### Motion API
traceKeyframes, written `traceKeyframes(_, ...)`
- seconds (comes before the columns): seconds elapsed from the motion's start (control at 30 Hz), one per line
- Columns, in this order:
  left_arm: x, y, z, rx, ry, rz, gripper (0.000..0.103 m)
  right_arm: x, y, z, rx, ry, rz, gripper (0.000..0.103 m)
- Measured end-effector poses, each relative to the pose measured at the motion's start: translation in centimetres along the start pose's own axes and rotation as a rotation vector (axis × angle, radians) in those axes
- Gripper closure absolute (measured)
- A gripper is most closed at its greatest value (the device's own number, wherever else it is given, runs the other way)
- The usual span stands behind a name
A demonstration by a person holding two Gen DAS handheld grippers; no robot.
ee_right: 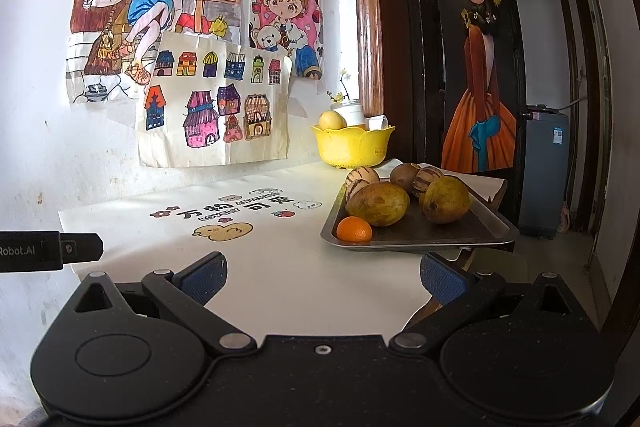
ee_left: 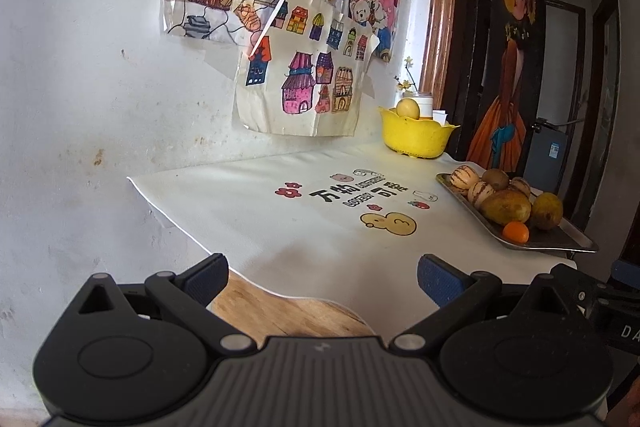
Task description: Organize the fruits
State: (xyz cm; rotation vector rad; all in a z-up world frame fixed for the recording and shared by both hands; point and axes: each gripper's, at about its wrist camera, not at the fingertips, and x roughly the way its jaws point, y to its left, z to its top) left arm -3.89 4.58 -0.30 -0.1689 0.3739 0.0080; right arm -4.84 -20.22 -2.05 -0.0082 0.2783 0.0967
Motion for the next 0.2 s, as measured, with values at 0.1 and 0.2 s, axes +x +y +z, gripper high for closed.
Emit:
traceKeyframes(0.1, 0.05, 0.05, -0.03, 0.002, 0.000, 0.003, 0.000, 0.10, 0.02, -0.02, -0.002, 0.003, 0.001, 0.000)
traceKeyframes(0.2, 0.13, 0.13, 0.02, 0.000, 0.002, 0.003, 0.000, 0.23, -0.08, 0.06, -0.004, 0.007, 0.003, 0.000)
